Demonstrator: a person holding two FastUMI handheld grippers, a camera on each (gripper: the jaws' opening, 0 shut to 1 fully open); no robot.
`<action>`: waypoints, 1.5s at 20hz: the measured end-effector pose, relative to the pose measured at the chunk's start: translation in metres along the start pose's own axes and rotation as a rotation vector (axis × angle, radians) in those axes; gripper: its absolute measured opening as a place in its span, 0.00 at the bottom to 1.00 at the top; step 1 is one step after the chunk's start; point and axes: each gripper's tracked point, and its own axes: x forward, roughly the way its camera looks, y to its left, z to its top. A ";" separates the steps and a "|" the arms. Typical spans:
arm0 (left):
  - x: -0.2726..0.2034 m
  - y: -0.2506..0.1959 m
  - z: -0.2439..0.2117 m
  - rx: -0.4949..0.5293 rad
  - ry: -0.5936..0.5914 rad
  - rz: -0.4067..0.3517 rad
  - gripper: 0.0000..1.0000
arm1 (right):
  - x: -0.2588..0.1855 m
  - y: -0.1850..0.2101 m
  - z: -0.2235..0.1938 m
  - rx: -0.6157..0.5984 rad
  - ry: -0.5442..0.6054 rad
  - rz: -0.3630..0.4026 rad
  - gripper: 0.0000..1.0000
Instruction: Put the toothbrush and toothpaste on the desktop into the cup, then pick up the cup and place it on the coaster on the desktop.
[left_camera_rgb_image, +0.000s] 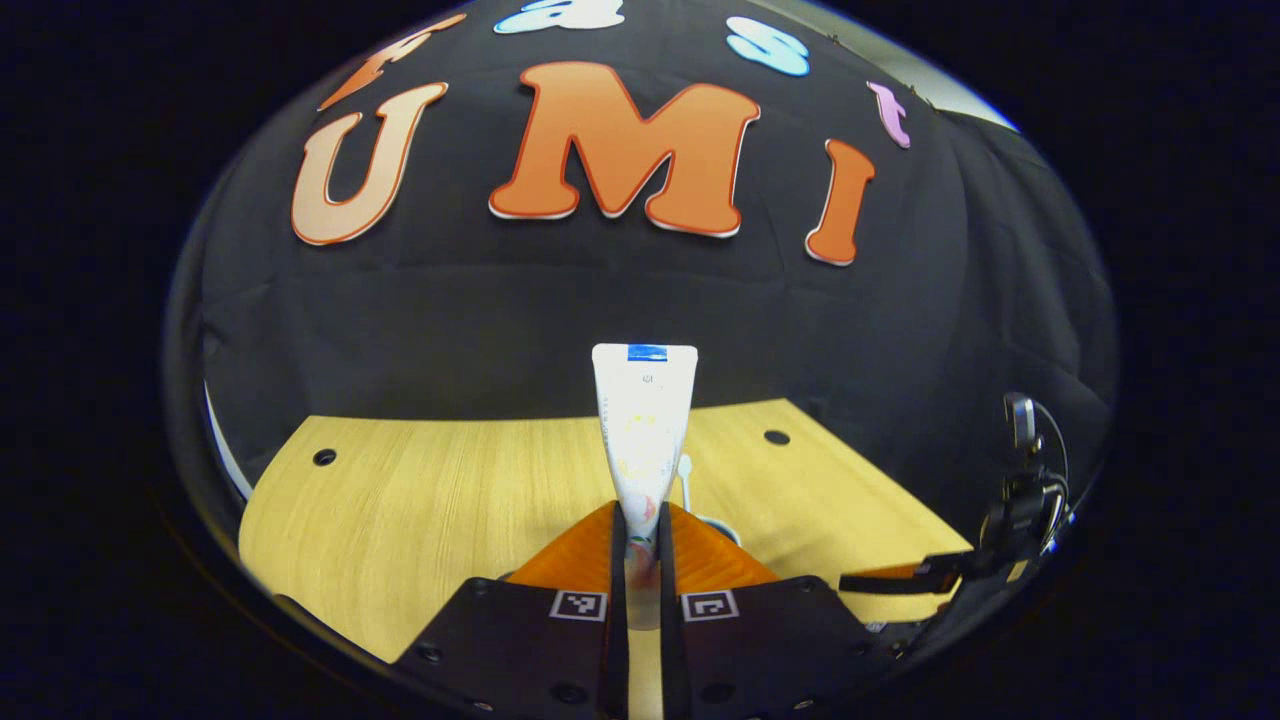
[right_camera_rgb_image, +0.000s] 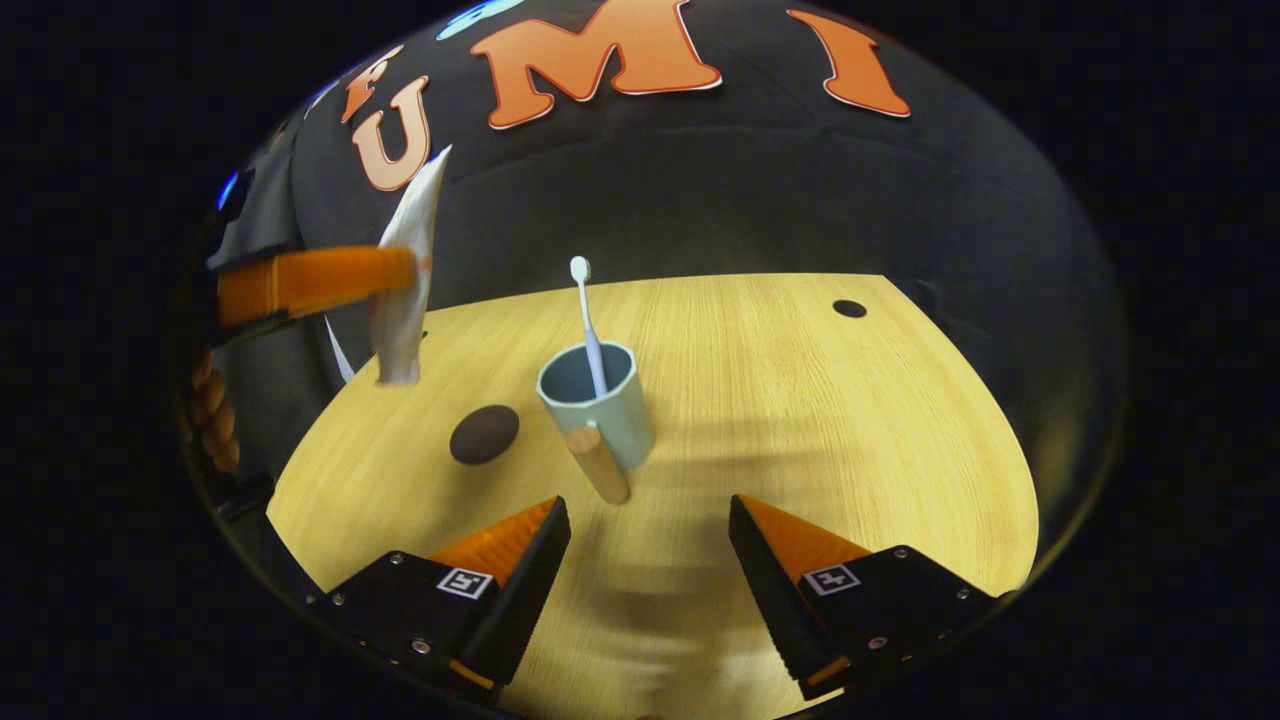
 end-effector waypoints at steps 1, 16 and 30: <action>0.009 -0.005 0.012 0.000 -0.045 -0.006 0.13 | -0.005 -0.003 -0.008 0.001 0.015 -0.009 0.97; 0.060 -0.037 -0.009 0.037 -0.262 0.006 0.12 | -0.045 -0.014 -0.045 0.036 0.100 -0.047 0.98; 0.079 -0.023 -0.086 0.083 -0.181 0.086 0.14 | -0.044 -0.021 -0.056 0.043 0.106 -0.078 0.98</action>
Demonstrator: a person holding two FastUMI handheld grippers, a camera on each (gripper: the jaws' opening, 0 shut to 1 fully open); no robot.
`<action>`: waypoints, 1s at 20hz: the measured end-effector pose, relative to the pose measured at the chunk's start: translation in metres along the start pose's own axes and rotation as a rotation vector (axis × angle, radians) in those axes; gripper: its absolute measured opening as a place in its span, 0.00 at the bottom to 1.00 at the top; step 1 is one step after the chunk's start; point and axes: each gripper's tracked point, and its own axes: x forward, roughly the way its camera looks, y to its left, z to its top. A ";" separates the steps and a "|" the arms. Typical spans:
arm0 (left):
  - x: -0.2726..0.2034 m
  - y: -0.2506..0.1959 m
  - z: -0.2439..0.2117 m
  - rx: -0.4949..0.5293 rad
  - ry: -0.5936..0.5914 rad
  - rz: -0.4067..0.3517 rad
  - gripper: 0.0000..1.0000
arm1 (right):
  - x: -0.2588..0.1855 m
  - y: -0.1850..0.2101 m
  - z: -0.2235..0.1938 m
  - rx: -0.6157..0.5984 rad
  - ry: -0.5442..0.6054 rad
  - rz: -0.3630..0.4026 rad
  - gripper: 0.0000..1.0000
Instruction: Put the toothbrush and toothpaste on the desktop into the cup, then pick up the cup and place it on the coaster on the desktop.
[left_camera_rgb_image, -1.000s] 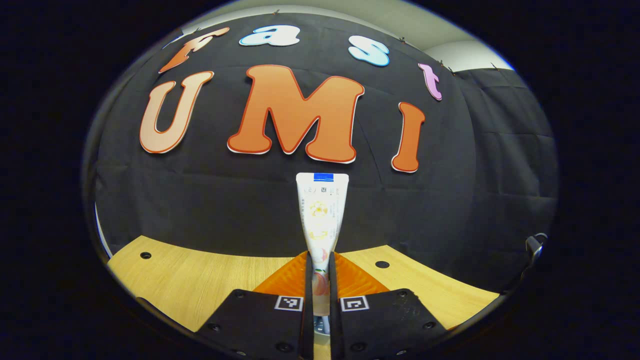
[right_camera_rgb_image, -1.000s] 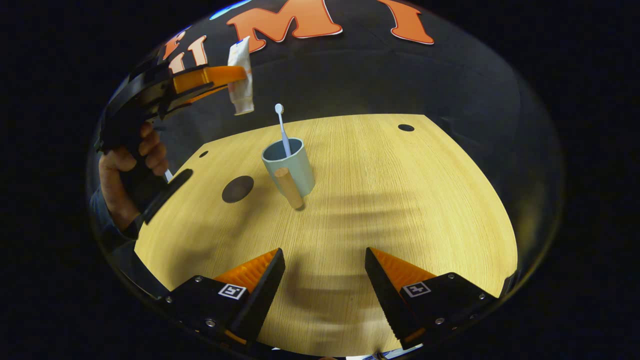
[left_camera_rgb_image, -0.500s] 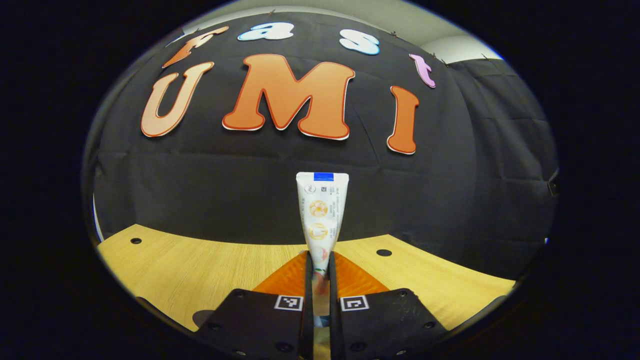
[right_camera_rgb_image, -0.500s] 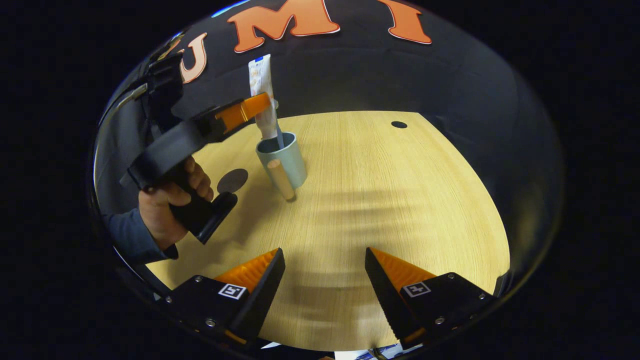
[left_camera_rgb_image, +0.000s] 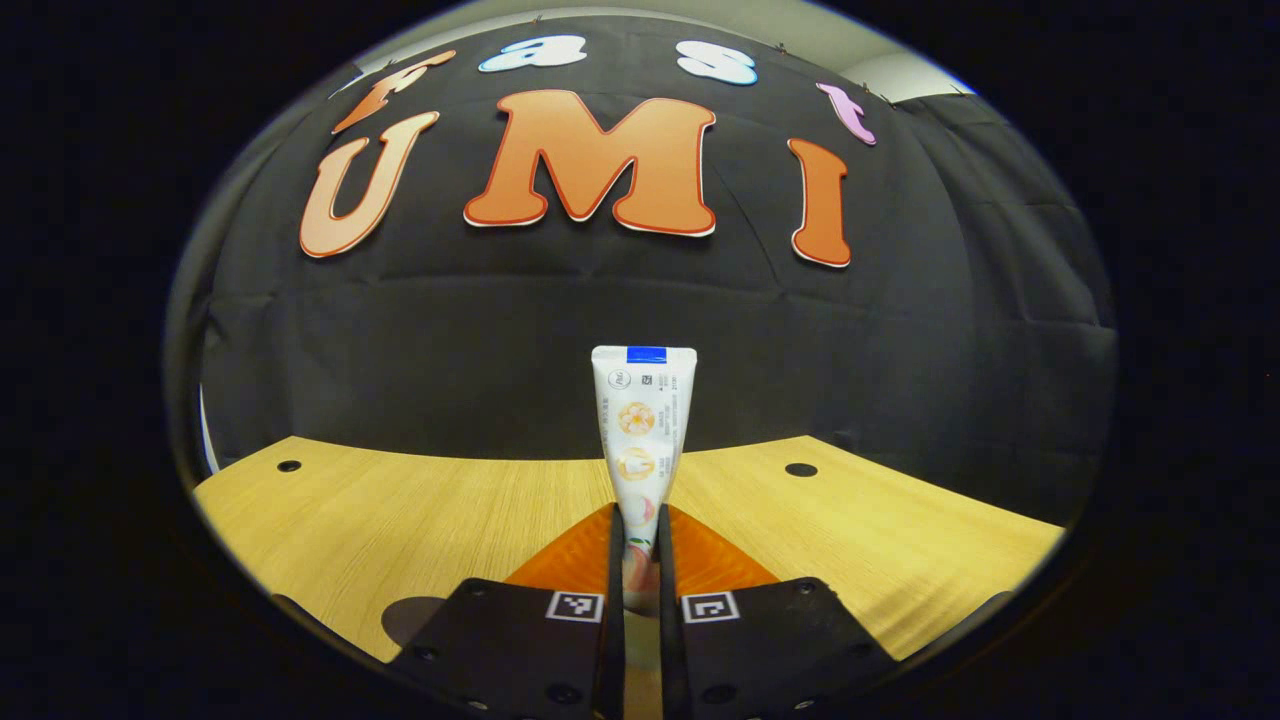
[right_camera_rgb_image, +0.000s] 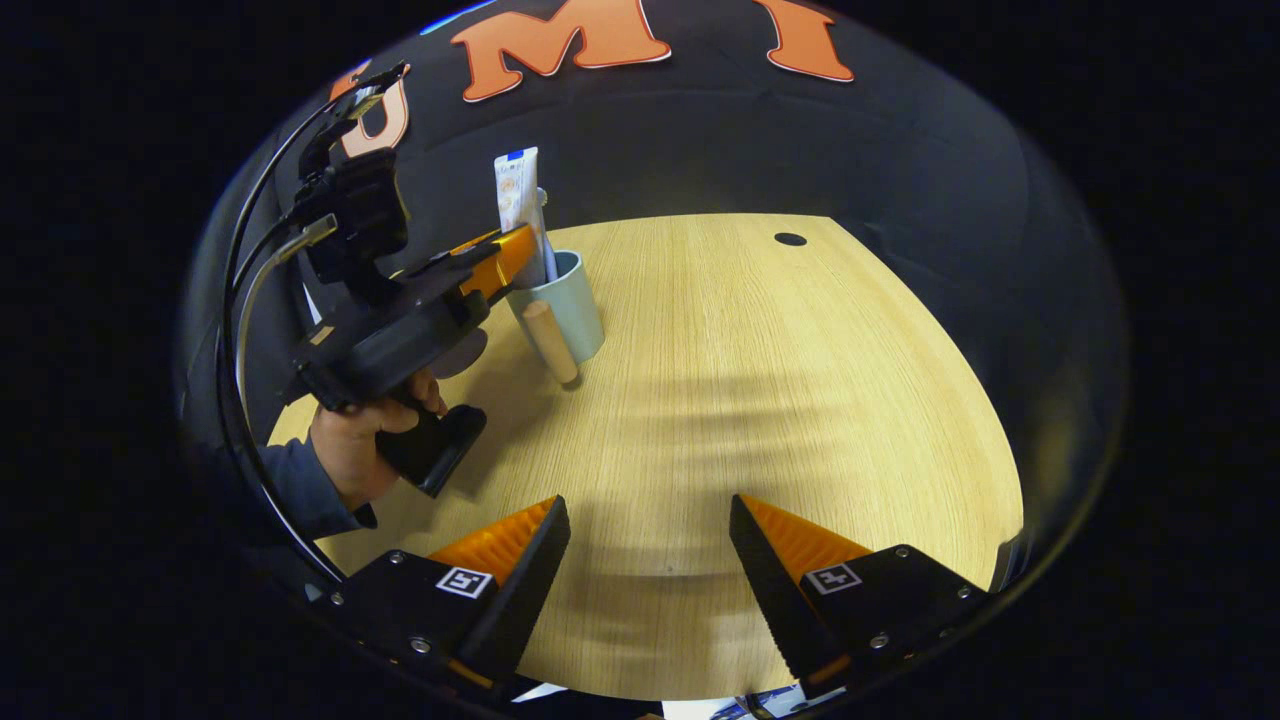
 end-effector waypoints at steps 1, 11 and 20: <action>0.000 -0.002 -0.006 0.010 0.022 0.001 0.18 | 0.000 0.002 0.005 -0.001 -0.005 0.000 0.98; -0.041 0.005 0.006 0.046 0.117 -0.102 0.91 | 0.000 -0.004 0.020 0.021 -0.046 -0.015 0.98; -0.100 0.061 0.060 0.005 0.133 -0.054 0.96 | 0.011 0.022 0.061 -0.030 -0.092 0.028 0.97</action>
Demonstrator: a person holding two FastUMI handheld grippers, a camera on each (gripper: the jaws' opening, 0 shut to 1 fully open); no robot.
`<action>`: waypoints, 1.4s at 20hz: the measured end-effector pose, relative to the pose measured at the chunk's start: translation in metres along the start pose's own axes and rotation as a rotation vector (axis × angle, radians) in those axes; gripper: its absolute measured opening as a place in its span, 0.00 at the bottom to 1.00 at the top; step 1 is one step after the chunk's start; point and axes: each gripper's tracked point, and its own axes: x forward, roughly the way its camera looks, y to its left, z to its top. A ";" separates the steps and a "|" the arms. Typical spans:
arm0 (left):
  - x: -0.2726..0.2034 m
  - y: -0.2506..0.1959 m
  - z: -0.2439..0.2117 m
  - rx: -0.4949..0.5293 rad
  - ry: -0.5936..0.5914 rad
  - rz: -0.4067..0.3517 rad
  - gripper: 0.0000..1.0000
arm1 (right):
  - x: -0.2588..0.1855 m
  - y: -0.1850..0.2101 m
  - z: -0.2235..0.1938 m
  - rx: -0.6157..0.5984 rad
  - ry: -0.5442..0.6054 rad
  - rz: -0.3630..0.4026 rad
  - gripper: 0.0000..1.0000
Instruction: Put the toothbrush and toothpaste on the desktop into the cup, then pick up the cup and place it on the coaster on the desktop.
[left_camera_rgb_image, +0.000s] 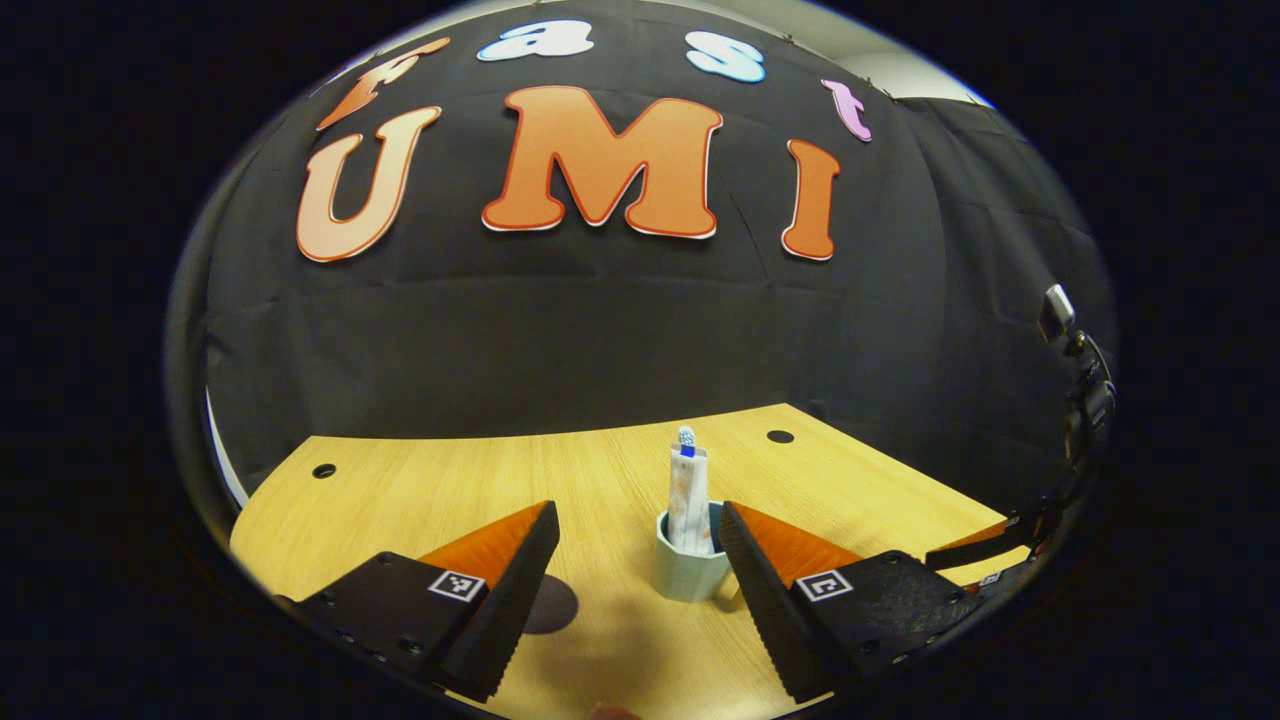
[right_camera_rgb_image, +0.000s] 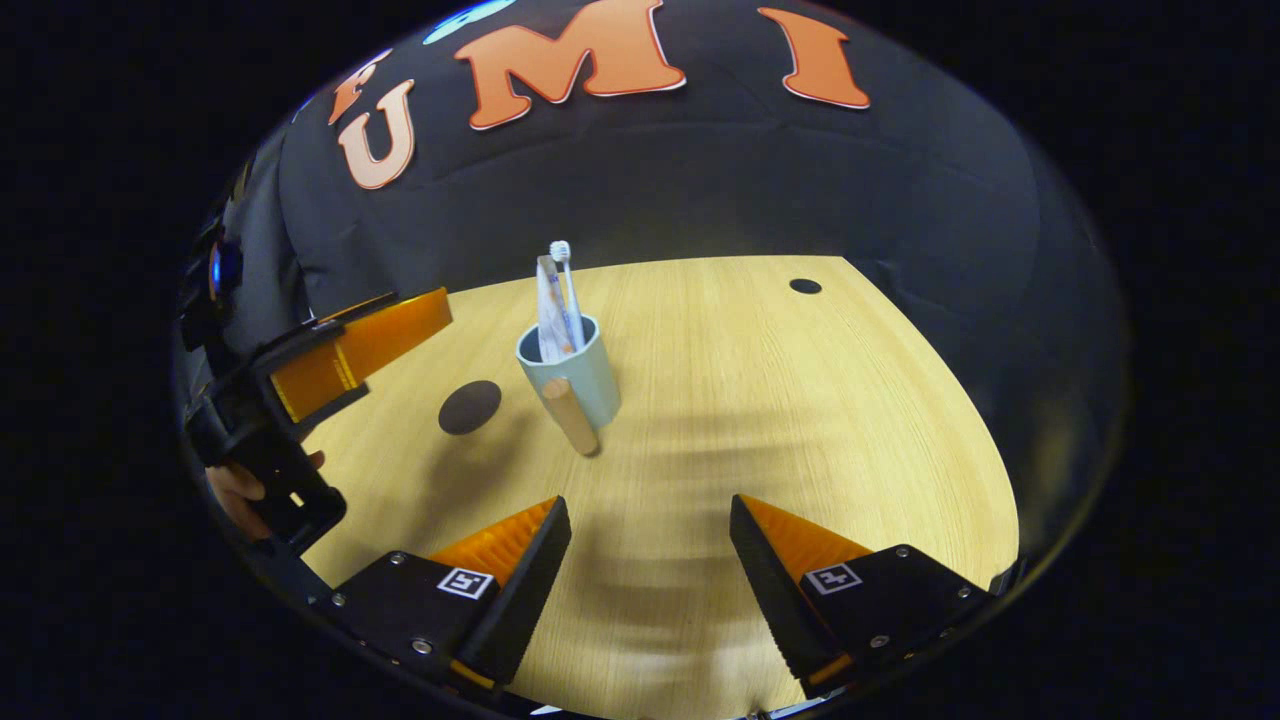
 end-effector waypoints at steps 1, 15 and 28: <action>-0.006 0.006 0.005 -0.001 0.005 0.006 0.97 | 0.003 0.005 0.004 -0.006 0.001 0.009 0.97; -0.091 0.083 0.068 -0.024 -0.013 0.098 0.96 | 0.072 0.058 0.050 -0.086 0.079 0.038 0.90; -0.110 0.102 0.097 0.063 -0.039 0.141 0.96 | 0.108 0.053 0.031 -0.103 0.313 -0.034 0.29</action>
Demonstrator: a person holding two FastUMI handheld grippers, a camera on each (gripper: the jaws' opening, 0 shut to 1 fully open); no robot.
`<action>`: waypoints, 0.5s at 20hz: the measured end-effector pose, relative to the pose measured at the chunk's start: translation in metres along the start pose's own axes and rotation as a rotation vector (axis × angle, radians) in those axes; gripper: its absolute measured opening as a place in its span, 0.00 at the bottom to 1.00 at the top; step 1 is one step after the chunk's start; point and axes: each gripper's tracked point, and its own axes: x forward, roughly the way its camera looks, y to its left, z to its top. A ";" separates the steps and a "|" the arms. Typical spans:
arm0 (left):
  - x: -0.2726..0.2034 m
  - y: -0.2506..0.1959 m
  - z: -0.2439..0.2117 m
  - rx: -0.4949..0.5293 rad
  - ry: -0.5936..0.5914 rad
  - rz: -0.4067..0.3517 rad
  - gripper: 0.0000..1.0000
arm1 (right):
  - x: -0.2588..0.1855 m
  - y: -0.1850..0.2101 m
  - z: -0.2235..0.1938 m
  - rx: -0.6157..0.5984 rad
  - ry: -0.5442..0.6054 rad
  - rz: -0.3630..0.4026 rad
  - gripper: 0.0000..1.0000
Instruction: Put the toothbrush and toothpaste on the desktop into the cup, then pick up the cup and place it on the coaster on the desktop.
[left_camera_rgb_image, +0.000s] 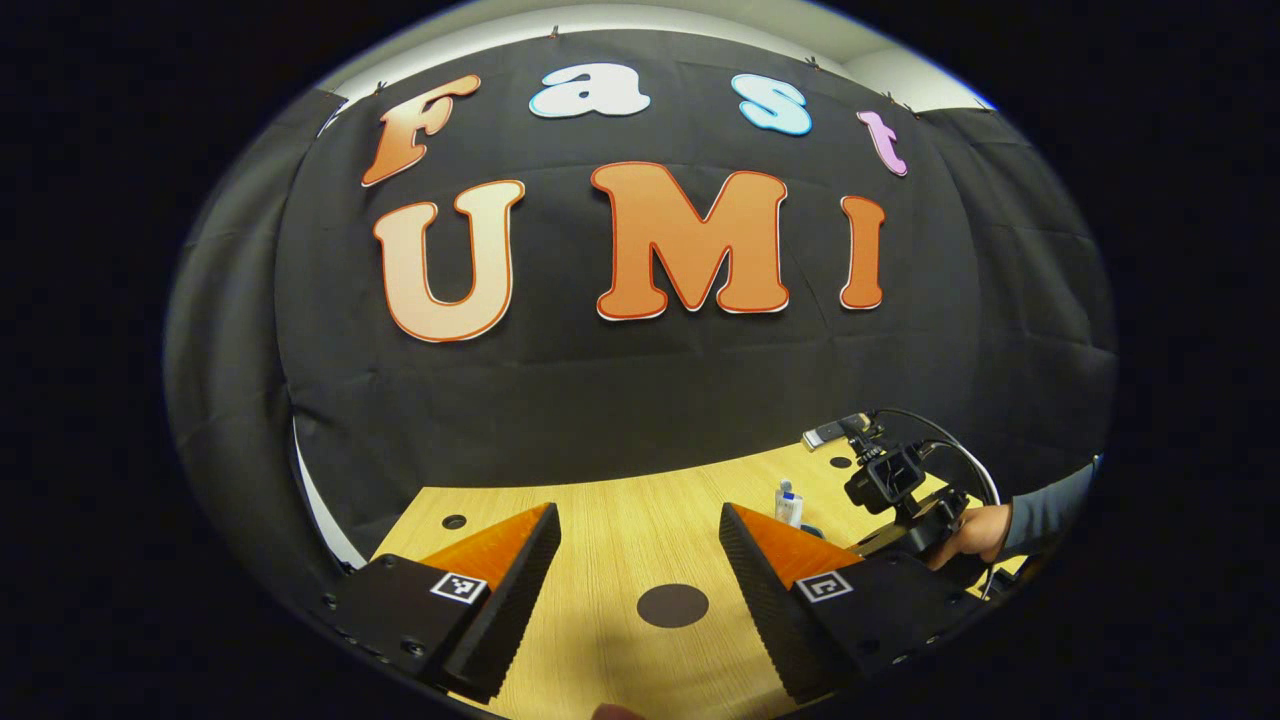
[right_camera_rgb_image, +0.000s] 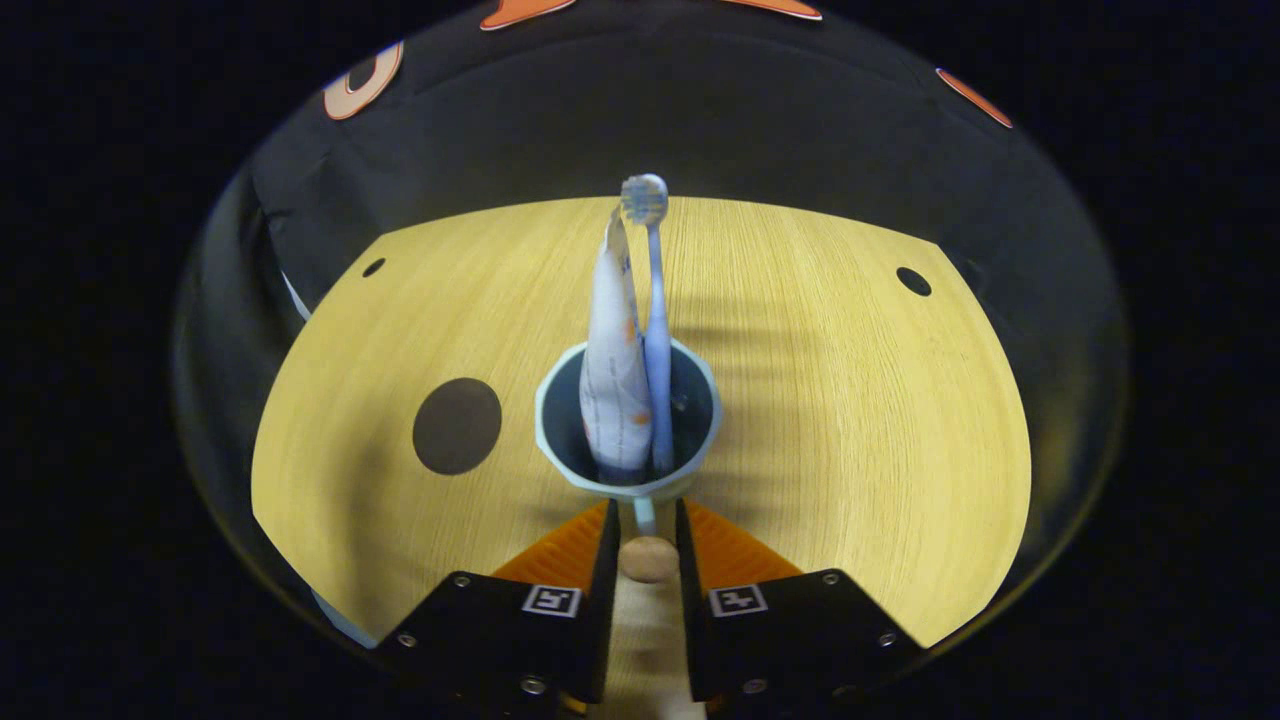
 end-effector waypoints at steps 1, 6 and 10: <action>0.001 0.001 -0.001 -0.004 0.007 0.001 0.96 | -0.002 0.000 -0.001 -0.015 0.012 -0.004 0.27; 0.000 0.007 -0.012 -0.031 0.042 0.016 0.96 | -0.004 0.004 0.001 -0.010 0.026 -0.012 0.16; -0.005 0.013 -0.015 -0.040 0.052 0.029 0.96 | -0.006 0.009 0.004 0.022 0.015 -0.007 0.10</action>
